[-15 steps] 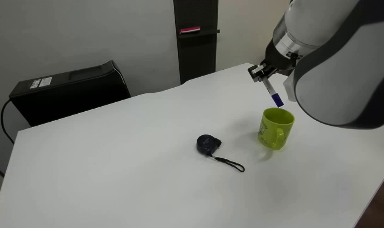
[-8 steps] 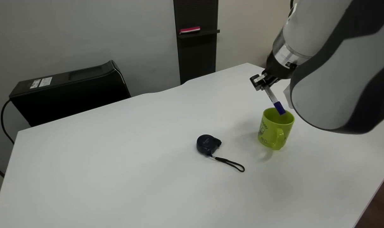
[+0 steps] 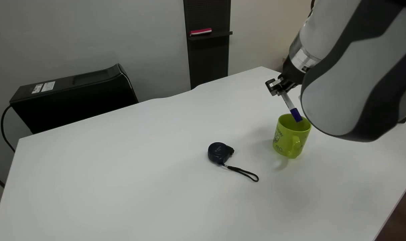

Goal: Put the marker in the cup

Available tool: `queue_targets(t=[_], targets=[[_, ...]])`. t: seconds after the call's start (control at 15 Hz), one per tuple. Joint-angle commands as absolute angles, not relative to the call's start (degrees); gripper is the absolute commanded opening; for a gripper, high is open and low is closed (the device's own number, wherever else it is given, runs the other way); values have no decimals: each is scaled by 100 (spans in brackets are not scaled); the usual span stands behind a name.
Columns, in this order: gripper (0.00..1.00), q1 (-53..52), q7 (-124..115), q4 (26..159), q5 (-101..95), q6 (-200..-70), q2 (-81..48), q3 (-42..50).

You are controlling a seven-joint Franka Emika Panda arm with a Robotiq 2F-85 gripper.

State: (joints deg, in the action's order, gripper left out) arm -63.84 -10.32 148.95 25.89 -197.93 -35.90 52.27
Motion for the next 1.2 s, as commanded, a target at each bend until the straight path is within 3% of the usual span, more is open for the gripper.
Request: queue_targets(t=[0.0,1.13], targets=[[5,-6337,-955,14825,2797,-19792,-3655,5117],[5,-6220,-1030,14798,3038,-19792,-4220,4683]])
